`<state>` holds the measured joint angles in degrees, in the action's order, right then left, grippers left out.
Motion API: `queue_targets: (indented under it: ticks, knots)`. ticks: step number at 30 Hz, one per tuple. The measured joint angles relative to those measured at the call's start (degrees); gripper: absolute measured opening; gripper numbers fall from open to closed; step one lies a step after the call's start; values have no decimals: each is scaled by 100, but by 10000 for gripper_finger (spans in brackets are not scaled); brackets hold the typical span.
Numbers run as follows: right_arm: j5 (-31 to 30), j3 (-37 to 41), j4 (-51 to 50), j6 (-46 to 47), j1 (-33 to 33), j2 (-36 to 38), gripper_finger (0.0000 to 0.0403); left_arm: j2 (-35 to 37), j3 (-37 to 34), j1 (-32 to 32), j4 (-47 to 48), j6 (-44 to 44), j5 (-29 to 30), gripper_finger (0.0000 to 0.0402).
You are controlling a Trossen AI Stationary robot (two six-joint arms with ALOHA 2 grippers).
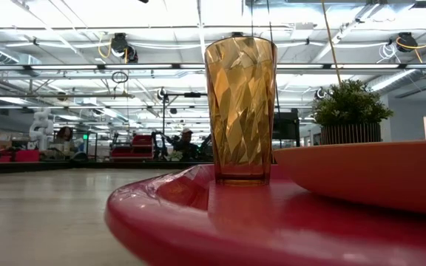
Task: Pick and place plate/cup/fork/spoon on tray
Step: Put the yellow spoon on the red tray to the right of the red fork, then return to Home Position
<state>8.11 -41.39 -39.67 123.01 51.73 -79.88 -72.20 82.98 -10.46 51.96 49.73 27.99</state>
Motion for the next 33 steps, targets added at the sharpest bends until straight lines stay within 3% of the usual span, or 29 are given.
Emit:
queue_targets:
  ticks: [24,29,33]
  knots:
    - [28,2,-130,-725,2,253,116,0,0,0,2,-56,-4,237]
    - [-384,4,-270,-787,2,761,116,2,0,0,2,-476,-4,237]
    - [-1149,4,-347,-937,1,1388,116,2,0,-1,2,-1302,34,237]
